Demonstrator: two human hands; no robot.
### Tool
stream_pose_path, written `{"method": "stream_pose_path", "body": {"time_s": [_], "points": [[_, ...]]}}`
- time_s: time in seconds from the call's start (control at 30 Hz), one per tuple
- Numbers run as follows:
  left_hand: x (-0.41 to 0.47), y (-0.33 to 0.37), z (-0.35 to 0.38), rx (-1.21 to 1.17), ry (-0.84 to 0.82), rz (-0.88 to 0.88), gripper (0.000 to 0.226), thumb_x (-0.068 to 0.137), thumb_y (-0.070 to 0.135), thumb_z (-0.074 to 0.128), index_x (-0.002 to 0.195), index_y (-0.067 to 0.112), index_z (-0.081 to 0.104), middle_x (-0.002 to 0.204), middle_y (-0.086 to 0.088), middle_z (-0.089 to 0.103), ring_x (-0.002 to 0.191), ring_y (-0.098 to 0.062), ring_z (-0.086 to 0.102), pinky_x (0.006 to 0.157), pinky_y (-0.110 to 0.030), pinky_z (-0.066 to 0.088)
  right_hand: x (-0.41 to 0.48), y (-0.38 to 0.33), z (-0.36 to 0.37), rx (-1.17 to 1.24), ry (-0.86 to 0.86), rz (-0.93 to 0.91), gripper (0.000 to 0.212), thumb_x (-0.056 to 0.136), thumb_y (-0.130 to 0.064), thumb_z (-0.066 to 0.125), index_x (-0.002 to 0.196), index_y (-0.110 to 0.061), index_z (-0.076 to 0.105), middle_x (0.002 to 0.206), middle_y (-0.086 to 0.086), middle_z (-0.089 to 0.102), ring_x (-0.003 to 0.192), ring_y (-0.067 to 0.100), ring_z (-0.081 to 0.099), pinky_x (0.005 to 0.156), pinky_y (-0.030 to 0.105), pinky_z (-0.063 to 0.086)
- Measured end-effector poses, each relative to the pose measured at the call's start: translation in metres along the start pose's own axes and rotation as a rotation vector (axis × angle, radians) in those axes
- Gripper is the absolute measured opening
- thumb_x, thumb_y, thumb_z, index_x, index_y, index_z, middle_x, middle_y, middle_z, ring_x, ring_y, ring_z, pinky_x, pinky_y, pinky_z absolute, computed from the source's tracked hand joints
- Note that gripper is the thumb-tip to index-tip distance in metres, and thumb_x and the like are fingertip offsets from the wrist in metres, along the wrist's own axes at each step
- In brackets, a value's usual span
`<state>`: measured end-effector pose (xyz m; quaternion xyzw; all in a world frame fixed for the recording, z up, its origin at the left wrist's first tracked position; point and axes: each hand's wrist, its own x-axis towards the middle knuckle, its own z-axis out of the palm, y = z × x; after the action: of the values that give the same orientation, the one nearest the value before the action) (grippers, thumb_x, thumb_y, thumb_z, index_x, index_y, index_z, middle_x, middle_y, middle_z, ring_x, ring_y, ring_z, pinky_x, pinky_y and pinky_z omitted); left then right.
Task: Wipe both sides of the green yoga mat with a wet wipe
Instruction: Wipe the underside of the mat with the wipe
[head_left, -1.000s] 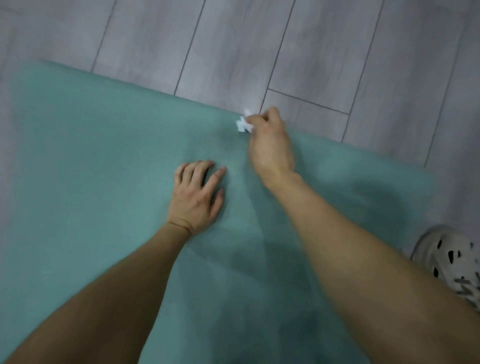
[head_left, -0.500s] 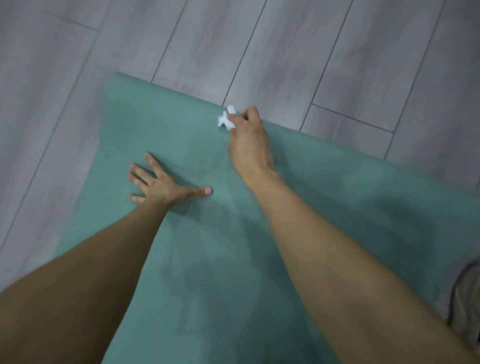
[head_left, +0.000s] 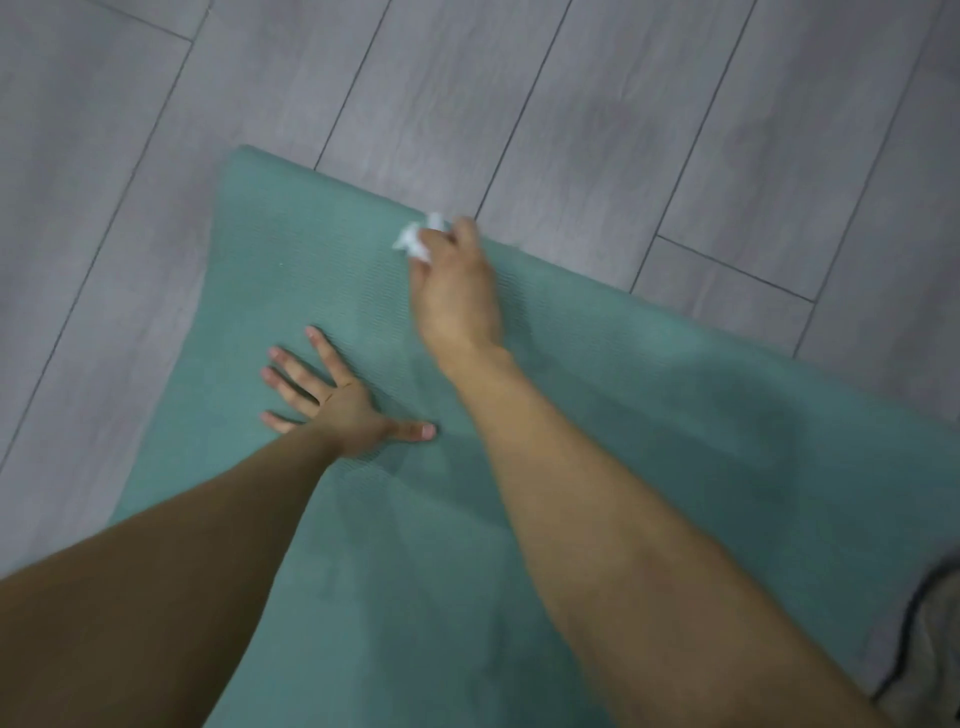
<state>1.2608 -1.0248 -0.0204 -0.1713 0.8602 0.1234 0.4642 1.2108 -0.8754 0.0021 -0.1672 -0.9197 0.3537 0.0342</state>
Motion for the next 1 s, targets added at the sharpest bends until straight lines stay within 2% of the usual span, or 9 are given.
{"method": "stream_pose_path", "body": {"time_s": [0.07,0.13,0.23,0.33,0.43,0.5,0.6,0.73,1.0], "points": [[0.000,0.001,0.001,0.020,0.003,-0.013,0.193,0.025,0.082,0.091,0.140,0.032,-0.056,0.149,-0.019,-0.060,0.143,-0.040,-0.050,0.116,-0.080,-0.008,0.012,-0.026,0.013,-0.058,-0.109,-0.096,0.017,0.100,-0.010,0.063,0.114,-0.009,0.073,0.118,0.014,0.056,0.087,0.033,0.064,0.074,0.045,0.056],[-0.001,0.002,0.000,0.015,-0.006,-0.015,0.193,0.026,0.082,0.091,0.139,0.032,-0.057,0.148,-0.018,-0.061,0.142,-0.040,-0.051,0.116,-0.080,-0.010,0.009,-0.018,0.002,-0.089,-0.093,-0.054,0.018,0.099,-0.013,0.063,0.115,-0.010,0.072,0.117,0.012,0.055,0.084,0.034,0.064,0.073,0.047,0.057],[-0.004,0.002,-0.002,-0.009,-0.009,0.002,0.194,0.020,0.086,0.089,0.139,0.035,-0.057,0.149,-0.017,-0.061,0.142,-0.040,-0.051,0.115,-0.079,-0.012,-0.022,0.042,-0.046,-0.121,0.071,0.130,0.022,0.096,-0.017,0.064,0.116,-0.013,0.072,0.114,0.011,0.056,0.083,0.034,0.063,0.075,0.043,0.055],[-0.002,0.003,-0.002,-0.013,-0.008,0.001,0.195,0.018,0.086,0.088,0.139,0.036,-0.056,0.149,-0.017,-0.060,0.143,-0.040,-0.051,0.114,-0.081,-0.010,-0.057,0.110,-0.113,-0.202,0.237,0.391,0.016,0.093,-0.018,0.065,0.107,-0.013,0.070,0.108,0.012,0.064,0.088,0.031,0.060,0.076,0.034,0.041],[-0.003,0.003,-0.001,-0.018,-0.018,-0.003,0.195,0.019,0.085,0.089,0.139,0.035,-0.057,0.149,-0.018,-0.060,0.142,-0.041,-0.051,0.114,-0.081,-0.009,-0.055,0.118,-0.119,-0.176,0.263,0.521,0.011,0.092,-0.017,0.066,0.098,-0.009,0.070,0.101,0.015,0.068,0.089,0.033,0.062,0.076,0.031,0.038],[-0.002,0.002,0.000,-0.020,-0.016,-0.002,0.195,0.020,0.084,0.090,0.138,0.034,-0.057,0.148,-0.018,-0.060,0.142,-0.040,-0.051,0.115,-0.080,-0.010,-0.027,0.085,-0.086,-0.093,0.230,0.464,0.013,0.094,-0.015,0.067,0.101,-0.007,0.074,0.106,0.018,0.067,0.091,0.036,0.063,0.081,0.034,0.041],[0.002,0.001,0.004,-0.011,0.004,-0.014,0.196,0.021,0.083,0.091,0.137,0.033,-0.058,0.148,-0.018,-0.061,0.142,-0.040,-0.052,0.115,-0.079,-0.012,0.024,0.012,-0.018,-0.018,0.015,0.235,0.021,0.102,-0.018,0.061,0.116,-0.009,0.074,0.118,0.013,0.061,0.096,0.032,0.065,0.088,0.037,0.047],[0.002,0.003,0.006,0.000,0.023,-0.026,0.195,0.024,0.079,0.093,0.140,0.032,-0.056,0.149,-0.018,-0.060,0.143,-0.039,-0.050,0.116,-0.078,-0.011,0.051,-0.034,0.009,-0.125,-0.196,-0.003,0.023,0.102,-0.014,0.056,0.118,-0.014,0.073,0.119,0.008,0.056,0.098,0.029,0.064,0.088,0.041,0.054],[-0.001,0.002,0.004,-0.058,0.006,0.018,0.196,0.018,0.084,0.090,0.139,0.034,-0.056,0.148,-0.018,-0.061,0.140,-0.040,-0.054,0.113,-0.081,-0.014,-0.030,0.088,-0.094,-0.283,0.108,0.380,0.020,0.098,-0.021,0.059,0.115,-0.016,0.069,0.116,0.014,0.059,0.096,0.038,0.062,0.079,0.040,0.049]]}}
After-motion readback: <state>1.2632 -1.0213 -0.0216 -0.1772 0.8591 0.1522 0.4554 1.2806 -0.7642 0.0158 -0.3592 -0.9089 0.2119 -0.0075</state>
